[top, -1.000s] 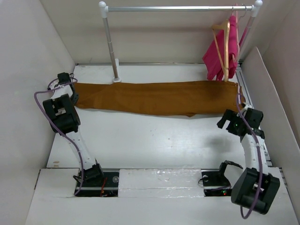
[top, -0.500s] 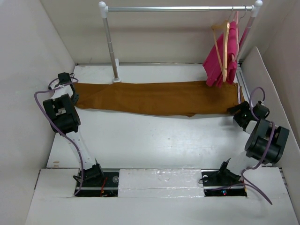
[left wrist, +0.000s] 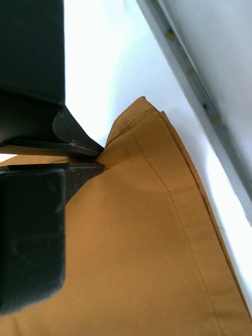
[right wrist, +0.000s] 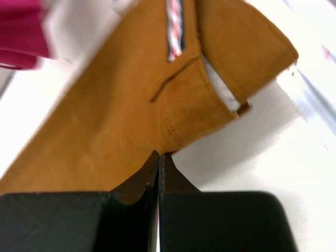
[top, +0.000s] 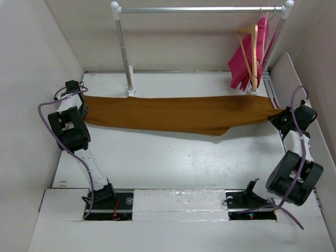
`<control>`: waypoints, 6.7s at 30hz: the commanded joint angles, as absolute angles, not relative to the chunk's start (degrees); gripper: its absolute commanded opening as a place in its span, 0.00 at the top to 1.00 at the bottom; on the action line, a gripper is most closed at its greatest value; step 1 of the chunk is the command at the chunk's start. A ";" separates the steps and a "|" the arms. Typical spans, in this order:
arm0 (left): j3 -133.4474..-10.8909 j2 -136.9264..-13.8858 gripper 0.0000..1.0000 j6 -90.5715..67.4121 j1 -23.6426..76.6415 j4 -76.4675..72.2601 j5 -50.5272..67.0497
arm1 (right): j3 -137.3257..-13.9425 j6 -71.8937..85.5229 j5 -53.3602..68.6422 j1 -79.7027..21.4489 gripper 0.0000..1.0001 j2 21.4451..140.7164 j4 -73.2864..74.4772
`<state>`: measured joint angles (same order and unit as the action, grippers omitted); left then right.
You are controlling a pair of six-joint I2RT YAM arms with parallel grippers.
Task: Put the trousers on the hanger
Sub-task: Fold the trousers at the center of the board.
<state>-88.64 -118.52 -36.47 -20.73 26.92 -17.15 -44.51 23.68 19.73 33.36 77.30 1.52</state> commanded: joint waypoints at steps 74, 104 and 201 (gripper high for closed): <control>-61.33 -88.76 0.60 -41.49 49.99 20.48 -13.36 | -47.20 17.67 16.96 45.27 1.00 63.82 15.64; -67.29 -66.99 0.62 -35.60 29.81 28.75 -15.31 | -72.84 31.83 -32.52 -53.09 1.00 64.85 22.77; -35.15 -72.06 0.61 -44.73 14.85 13.37 -4.74 | -37.81 4.21 17.04 -18.92 0.08 69.17 14.34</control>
